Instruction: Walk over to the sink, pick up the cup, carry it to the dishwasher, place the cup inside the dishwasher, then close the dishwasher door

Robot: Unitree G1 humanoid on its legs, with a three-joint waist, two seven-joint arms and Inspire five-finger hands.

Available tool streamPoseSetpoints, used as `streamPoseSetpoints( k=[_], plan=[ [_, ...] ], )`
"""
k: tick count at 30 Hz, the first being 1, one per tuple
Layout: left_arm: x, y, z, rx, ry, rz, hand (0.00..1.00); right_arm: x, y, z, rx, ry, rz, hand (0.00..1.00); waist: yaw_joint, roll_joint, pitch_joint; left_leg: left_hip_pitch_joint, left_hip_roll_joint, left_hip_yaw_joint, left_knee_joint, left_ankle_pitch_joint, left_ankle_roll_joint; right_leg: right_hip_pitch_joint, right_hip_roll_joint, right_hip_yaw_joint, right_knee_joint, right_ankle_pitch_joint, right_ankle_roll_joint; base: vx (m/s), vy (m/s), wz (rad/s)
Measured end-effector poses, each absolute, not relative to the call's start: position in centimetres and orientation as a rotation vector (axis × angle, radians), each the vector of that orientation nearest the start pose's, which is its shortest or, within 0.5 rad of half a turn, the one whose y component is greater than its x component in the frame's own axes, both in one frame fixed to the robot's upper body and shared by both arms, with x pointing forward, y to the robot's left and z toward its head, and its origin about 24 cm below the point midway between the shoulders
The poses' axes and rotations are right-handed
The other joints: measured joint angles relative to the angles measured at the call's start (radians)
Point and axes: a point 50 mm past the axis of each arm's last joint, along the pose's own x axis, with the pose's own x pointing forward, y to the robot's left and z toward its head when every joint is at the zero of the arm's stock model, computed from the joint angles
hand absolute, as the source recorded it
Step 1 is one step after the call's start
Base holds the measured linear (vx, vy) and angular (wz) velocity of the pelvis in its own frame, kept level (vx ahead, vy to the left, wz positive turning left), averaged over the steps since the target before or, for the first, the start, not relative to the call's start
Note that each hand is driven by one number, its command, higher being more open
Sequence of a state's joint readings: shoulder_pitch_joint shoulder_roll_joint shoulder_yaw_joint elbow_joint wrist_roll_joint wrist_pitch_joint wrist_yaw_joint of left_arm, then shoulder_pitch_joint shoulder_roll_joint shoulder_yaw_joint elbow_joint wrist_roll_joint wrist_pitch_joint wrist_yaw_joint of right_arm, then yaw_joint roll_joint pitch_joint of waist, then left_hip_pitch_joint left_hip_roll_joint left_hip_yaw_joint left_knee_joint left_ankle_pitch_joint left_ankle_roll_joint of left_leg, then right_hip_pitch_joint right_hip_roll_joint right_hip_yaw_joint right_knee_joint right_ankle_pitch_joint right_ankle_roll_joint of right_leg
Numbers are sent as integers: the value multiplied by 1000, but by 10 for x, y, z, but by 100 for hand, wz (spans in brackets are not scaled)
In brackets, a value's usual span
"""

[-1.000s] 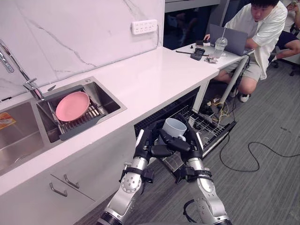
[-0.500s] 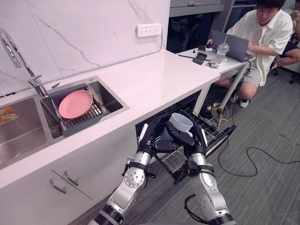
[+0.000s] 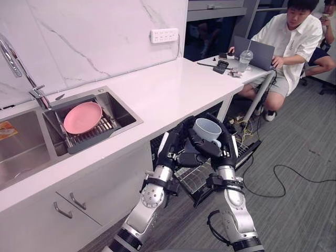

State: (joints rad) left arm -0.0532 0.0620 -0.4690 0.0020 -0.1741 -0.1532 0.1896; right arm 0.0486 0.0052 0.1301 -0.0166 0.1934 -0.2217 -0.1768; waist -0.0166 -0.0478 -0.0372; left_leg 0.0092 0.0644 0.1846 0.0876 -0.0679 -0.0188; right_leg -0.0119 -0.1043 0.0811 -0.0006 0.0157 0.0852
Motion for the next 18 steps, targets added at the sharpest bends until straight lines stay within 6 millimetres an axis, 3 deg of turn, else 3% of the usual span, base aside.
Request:
streamPoseSetpoints(
  k=[10, 18],
  plan=[
    [235, 82, 52, -264, -87, -175, 90, 231, -157, 42, 65, -132, -189, 30, 1, 2, 13, 1, -1, 1, -10, 0, -1, -1, -1, -3, -4, -1, 1, 0, 0, 0],
    [220, 84, 38, -322, -24, -211, 90, 217, -173, 28, 36, -61, -252, 30, 1, 16, 25, 1, -1, 0, -12, -1, -1, 0, -1, -4, -4, -3, 1, 0, 0, 0]
  ],
)
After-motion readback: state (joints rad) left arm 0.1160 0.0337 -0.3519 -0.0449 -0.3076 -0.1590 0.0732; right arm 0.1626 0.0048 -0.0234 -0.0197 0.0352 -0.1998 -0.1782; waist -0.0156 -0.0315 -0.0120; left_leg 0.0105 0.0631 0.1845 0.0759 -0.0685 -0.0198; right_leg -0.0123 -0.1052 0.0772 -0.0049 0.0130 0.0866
